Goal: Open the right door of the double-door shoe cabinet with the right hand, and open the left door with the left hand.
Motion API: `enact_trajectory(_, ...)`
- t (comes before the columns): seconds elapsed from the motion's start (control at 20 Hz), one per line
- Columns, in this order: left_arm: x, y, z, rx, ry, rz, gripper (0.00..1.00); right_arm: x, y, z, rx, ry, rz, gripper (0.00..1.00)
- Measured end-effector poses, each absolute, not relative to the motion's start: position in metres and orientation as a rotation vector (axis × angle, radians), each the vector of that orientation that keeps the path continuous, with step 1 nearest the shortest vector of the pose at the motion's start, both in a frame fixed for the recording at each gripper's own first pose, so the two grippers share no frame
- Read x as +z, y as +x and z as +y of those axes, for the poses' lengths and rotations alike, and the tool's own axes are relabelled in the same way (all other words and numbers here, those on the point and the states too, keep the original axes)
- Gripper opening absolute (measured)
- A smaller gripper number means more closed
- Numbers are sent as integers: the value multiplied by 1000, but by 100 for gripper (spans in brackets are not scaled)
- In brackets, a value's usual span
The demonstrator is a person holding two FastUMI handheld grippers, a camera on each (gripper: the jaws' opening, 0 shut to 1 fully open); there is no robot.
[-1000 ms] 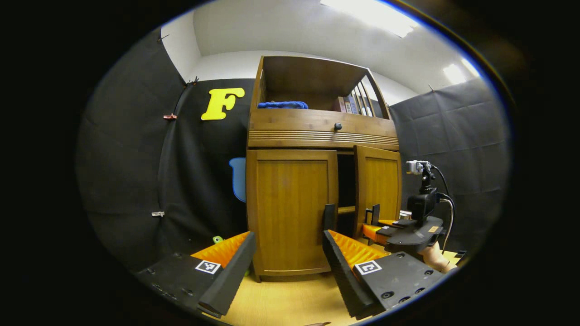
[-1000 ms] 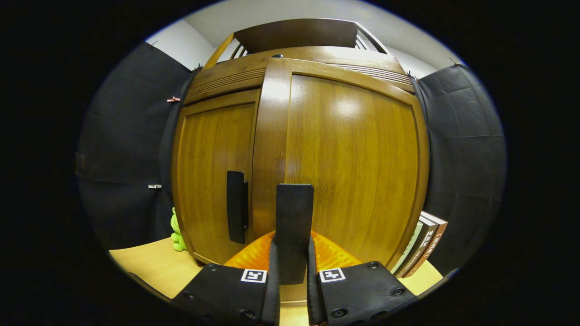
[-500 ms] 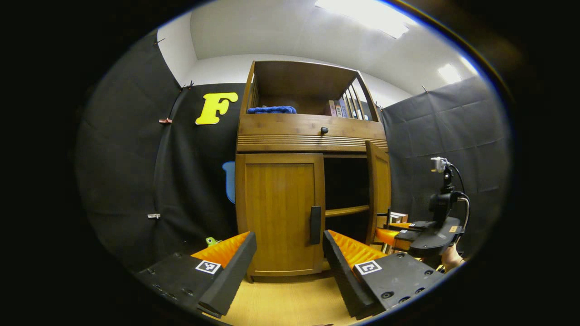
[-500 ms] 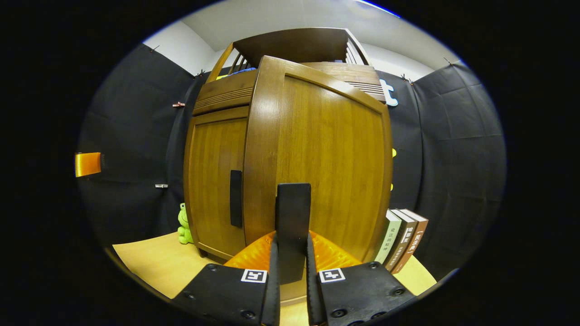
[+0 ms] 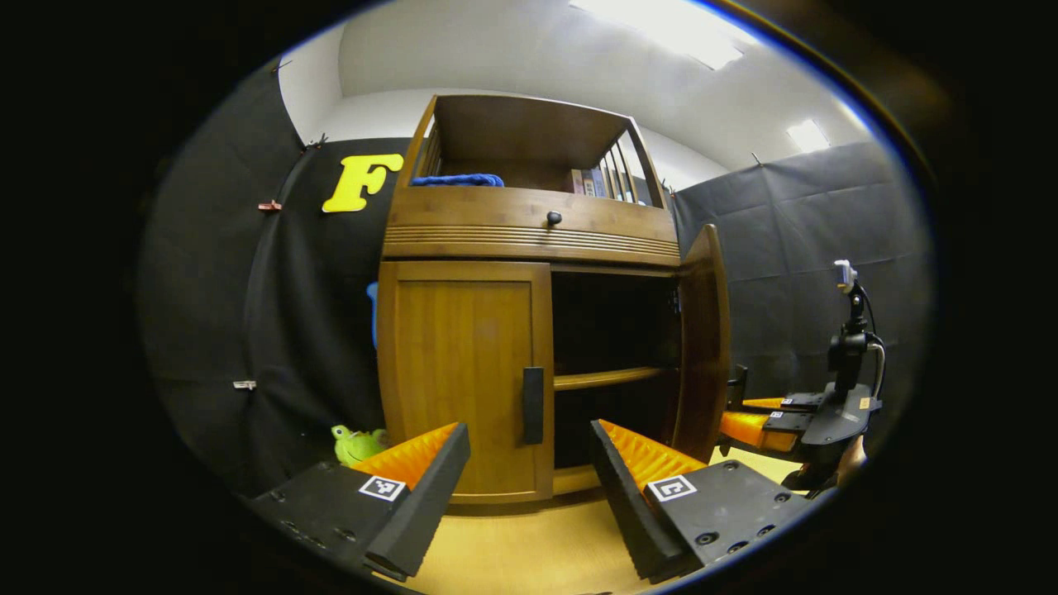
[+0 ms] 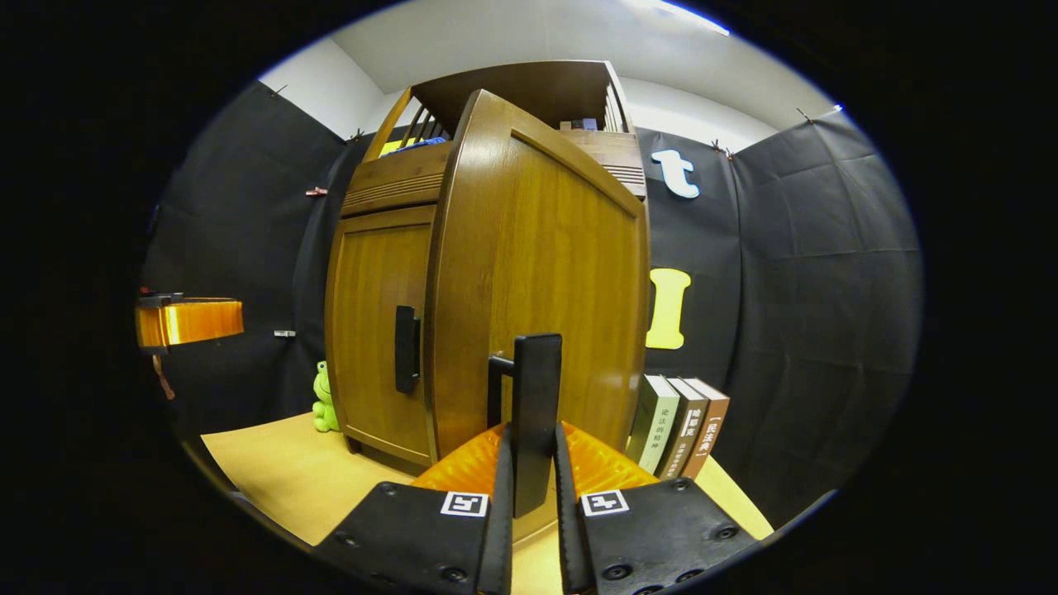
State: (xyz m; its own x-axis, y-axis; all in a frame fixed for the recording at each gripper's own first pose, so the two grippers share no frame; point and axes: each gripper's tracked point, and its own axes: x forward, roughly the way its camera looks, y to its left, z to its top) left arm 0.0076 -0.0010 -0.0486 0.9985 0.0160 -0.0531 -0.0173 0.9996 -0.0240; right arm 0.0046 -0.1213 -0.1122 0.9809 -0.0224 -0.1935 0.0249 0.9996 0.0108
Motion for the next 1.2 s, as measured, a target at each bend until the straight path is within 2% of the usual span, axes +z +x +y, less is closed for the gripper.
enact_trajectory(0.15, -53, 20, -9, 6, -19, 53, 91, -112, -6, -144, -61, 3, 198, 22)
enact_trajectory(0.2, -54, 24, -12, 3, -18, 54, 91, -112, -8, -153, -78, -7, 197, 25)
enact_trajectory(0.25, -56, 29, -14, -1, -17, 59, 91, -113, -10, -163, -97, -21, 199, 21)
enact_trajectory(0.3, -58, 33, -17, -7, -16, 66, 91, -116, -12, -173, -119, -29, 207, 24)
enact_trajectory(0.45, -58, 40, -25, -20, -16, 61, 91, -117, -19, -191, -137, -2, 217, 11)
enact_trajectory(0.5, -57, 43, -27, -22, -18, 57, 91, -117, -19, -193, -131, 10, 223, 21)
enact_trajectory(0.55, -57, 45, -28, -21, -19, 52, 91, -117, -20, -196, -127, 10, 227, 21)
enact_trajectory(0.6, -57, 47, -28, -16, -18, 47, 91, -115, -22, -200, -129, 2, 225, 11)
enact_trajectory(0.65, -58, 50, -28, -8, -13, 44, 91, -113, -26, -205, -131, -7, 223, 11)
enact_trajectory(0.7, -58, 53, -26, 0, -7, 40, 88, -112, -29, -209, -133, -11, 223, 20)
enact_trajectory(0.75, -59, 55, -25, 7, -1, 35, 90, -110, -32, -214, -139, -12, 224, 11)
enact_trajectory(0.8, -59, 58, -23, 15, 4, 30, 90, -109, -35, -220, -150, -13, 223, 15)
enact_trajectory(1.2, -78, 98, -14, 59, 49, 33, 88, -106, -51, -250, -186, 67, 223, 15)
